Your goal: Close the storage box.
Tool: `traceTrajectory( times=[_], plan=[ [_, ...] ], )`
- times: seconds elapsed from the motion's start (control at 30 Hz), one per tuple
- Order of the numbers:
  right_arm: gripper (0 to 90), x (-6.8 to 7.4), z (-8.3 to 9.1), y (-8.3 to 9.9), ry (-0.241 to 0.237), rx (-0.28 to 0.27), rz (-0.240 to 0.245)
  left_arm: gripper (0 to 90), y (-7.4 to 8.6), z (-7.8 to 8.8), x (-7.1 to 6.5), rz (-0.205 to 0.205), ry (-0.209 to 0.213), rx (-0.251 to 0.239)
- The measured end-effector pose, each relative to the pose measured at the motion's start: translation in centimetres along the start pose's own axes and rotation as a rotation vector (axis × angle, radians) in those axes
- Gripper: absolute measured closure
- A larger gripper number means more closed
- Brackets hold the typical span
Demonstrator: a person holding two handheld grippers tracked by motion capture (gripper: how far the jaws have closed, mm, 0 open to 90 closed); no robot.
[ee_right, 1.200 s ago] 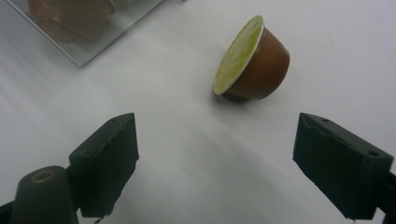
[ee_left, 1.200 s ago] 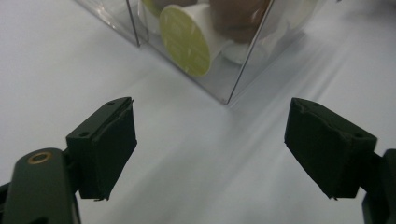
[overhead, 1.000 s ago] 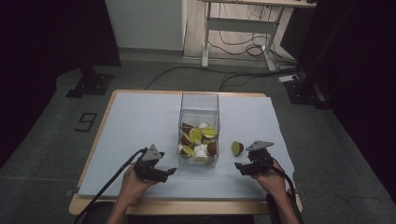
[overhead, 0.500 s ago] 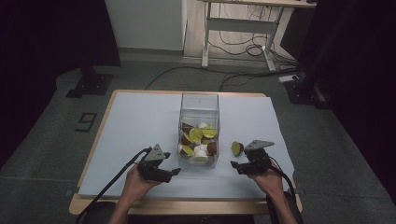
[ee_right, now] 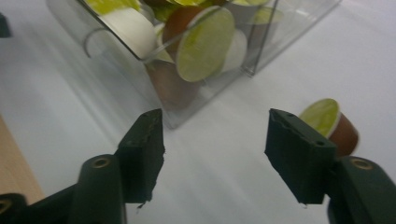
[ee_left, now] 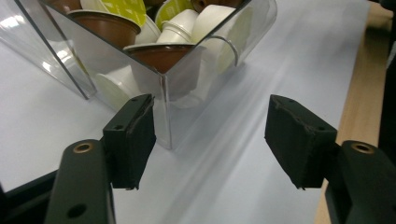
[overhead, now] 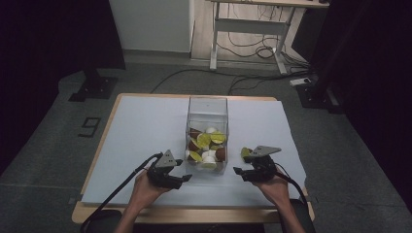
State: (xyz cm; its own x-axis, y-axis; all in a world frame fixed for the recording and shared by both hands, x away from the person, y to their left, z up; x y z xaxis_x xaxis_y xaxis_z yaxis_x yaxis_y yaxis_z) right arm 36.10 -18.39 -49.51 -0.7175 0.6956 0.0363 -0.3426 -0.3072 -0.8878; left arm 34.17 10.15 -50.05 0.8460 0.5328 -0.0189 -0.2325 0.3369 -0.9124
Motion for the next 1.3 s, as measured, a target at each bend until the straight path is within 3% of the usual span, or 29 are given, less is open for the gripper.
traceTrajectory(
  times=[0.63, 0.9, 1.3],
  plan=[
    [65.3, 2.0, -1.6, -1.0, -0.089, 0.004, 0.024, 56.7, 0.0, -0.7, 1.3, -0.005, -0.051, 0.002],
    [73.8, 2.3, -1.9, -1.4, -0.089, -0.007, 0.041, 62.7, 0.0, -0.7, 1.6, -0.004, -0.061, 0.002],
    [73.8, 1.7, -2.2, -1.7, -0.055, -0.005, 0.054, 67.8, 0.0, -1.3, 2.2, -0.001, -0.062, -0.001]
  ],
)
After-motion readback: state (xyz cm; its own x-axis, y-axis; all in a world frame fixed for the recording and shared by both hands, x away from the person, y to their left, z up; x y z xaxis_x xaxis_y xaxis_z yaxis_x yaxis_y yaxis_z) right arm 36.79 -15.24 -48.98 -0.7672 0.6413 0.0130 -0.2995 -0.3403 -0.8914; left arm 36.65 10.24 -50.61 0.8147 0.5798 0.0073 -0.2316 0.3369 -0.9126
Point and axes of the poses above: each handheld gripper's, and its own axes: z roughly backward along the jaws, y roughly out of its underside, x roughly to its left, the point moved 5 cm from there along -z, roughly forward along the jaws, and after that the axes turned 14 degrees about -x, right-handed, at the moved point
